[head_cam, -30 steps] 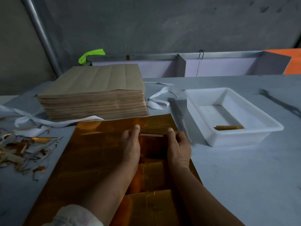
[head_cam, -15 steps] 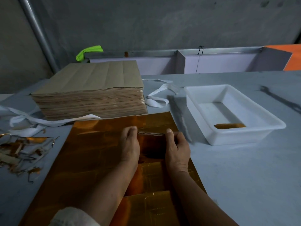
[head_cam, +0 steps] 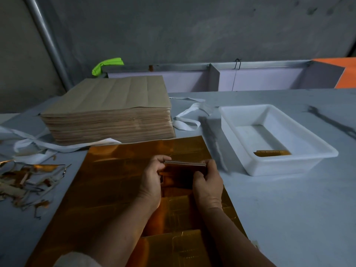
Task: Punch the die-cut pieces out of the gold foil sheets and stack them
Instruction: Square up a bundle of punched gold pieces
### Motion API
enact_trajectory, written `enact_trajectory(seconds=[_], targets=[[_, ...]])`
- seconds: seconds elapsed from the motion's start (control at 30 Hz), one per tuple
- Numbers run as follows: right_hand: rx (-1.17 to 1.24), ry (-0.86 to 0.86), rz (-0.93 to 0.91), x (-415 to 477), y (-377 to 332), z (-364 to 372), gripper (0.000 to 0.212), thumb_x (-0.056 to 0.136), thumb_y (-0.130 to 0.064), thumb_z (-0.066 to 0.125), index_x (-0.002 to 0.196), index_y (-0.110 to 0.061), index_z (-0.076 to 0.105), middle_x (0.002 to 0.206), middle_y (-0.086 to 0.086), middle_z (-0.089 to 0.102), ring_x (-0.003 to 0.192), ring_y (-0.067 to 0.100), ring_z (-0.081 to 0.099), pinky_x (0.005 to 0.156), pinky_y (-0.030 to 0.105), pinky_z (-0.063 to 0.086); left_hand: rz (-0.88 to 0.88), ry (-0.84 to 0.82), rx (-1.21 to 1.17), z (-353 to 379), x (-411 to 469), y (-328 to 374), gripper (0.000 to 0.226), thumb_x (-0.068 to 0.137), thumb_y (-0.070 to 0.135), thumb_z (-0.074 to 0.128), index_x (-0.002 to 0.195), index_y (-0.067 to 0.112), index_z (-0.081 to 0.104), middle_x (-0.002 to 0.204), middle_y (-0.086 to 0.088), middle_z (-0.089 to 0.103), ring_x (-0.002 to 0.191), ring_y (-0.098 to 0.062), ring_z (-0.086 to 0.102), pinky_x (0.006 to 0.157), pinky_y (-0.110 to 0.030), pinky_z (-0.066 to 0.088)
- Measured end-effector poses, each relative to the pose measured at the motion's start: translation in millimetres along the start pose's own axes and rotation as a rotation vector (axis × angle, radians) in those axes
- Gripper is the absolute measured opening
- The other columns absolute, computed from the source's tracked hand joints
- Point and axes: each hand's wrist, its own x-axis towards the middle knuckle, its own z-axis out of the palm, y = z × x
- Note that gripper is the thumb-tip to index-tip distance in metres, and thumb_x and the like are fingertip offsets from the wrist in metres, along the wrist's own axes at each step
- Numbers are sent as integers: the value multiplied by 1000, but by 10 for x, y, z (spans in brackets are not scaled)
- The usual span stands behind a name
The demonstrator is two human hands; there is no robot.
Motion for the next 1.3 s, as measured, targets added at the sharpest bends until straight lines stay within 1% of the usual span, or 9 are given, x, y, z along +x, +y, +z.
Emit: enact_trajectory(seconds=[0.1,0.23,0.4,0.77,0.9,1.0,1.17,1.23,1.3], targets=[[-41,17,-2,-5,4,13,33,91,-4,48,82,-36,48,88,-12,62,83,8,59,72,27,50,-17,9,179,11,15,-2,41,83,-6,45,101,27,59,105,-13,63,95,-30,63,64,-40,58],[-96,31,-41,-21,-7,26,37,89,-3,49,81,-39,47,90,-8,58,89,16,56,77,29,49,52,100,248,30,34,28,41,85,-14,50,96,25,59,105,-5,62,94,-20,61,60,-25,49],[-258,-59,21,46,-2,45,21,94,-12,50,94,-32,52,97,-6,62,96,16,57,90,35,51,-3,166,257,-33,44,-18,30,88,-7,56,98,20,62,100,-7,66,94,-22,63,60,-26,47],[-341,-62,22,43,-28,79,17,95,-19,50,94,-36,47,98,-9,60,97,17,58,95,41,51,9,170,273,-36,64,-31,28,89,-5,57,100,20,62,100,-5,66,92,-19,63,60,-25,46],[-302,-85,42,31,-29,68,19,94,-16,49,95,-36,48,100,-8,61,98,17,59,95,45,52,6,161,267,-68,108,-27,35,88,-7,57,98,27,60,102,-4,66,96,-21,62,73,-33,50],[-274,-94,36,24,-34,63,25,94,-15,48,101,-38,46,105,-8,61,103,17,58,97,46,52,27,164,306,-59,132,-51,40,90,-3,56,111,31,54,106,0,62,97,-20,61,81,-38,53],[-280,-96,28,30,-31,73,20,95,-18,46,99,-38,44,101,-10,59,99,17,58,95,45,52,35,143,389,-14,141,-85,45,94,2,53,122,37,45,106,2,60,88,-13,60,62,-26,45],[-264,-94,32,34,-33,64,22,96,-16,45,101,-37,45,102,-10,58,100,17,58,96,45,52,2,111,381,-38,151,-44,42,96,4,50,127,33,46,113,2,58,95,-16,59,71,-30,48],[-222,-88,38,32,-37,50,26,96,-11,45,105,-36,47,102,-12,58,101,15,58,98,45,52,-35,60,346,-93,161,27,39,97,5,49,128,28,51,118,-3,60,105,-23,59,91,-42,49]])
